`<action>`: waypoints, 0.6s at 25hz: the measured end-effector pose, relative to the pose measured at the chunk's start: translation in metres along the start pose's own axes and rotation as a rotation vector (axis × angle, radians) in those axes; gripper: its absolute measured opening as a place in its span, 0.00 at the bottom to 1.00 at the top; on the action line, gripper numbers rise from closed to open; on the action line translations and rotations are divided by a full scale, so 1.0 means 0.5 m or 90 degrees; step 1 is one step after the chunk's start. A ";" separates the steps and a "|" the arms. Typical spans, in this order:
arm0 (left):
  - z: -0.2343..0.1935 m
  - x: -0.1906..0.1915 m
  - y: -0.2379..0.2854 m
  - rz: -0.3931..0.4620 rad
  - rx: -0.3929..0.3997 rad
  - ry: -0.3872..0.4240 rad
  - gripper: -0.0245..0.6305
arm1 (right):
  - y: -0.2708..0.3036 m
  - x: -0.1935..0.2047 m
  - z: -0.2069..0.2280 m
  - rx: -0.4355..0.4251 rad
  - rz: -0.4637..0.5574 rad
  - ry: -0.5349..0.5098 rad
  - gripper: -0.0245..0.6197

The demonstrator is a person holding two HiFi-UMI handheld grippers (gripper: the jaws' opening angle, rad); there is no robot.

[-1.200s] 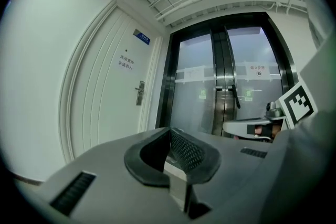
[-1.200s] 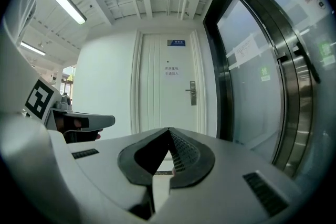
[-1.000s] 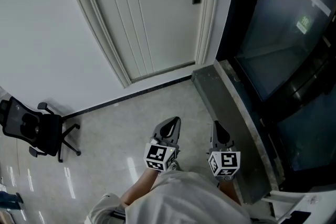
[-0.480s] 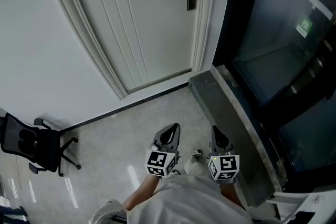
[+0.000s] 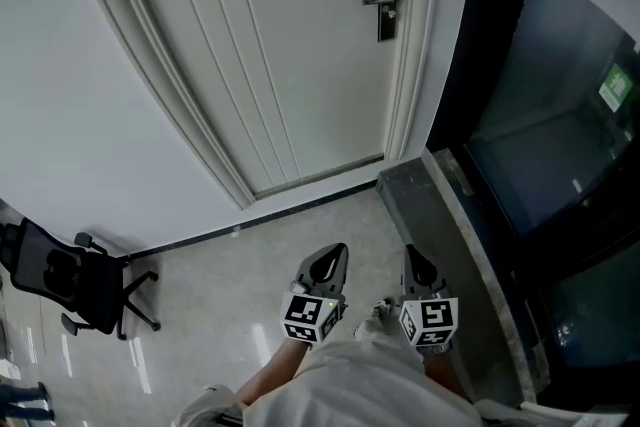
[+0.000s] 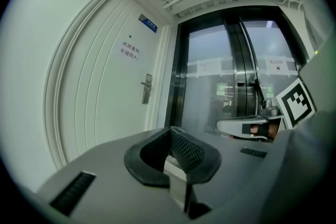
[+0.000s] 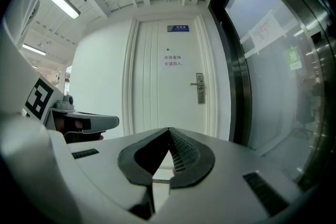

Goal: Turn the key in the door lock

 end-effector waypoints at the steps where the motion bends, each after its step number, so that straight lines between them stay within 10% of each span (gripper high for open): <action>1: -0.007 -0.006 0.021 0.002 -0.007 0.001 0.05 | 0.022 -0.002 0.016 -0.004 -0.002 0.002 0.04; 15: -0.003 -0.069 0.314 0.009 -0.030 0.016 0.05 | 0.227 -0.050 0.267 -0.016 0.017 0.009 0.04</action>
Point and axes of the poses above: the fingertips, and each gripper's own axes: y forward along the fingers, z to its right, x out of its underside, the point moved 10 cm from there along -y, backward along the fingers, and after that the axes turned 2 degrees about x, right-handed, at the moved point
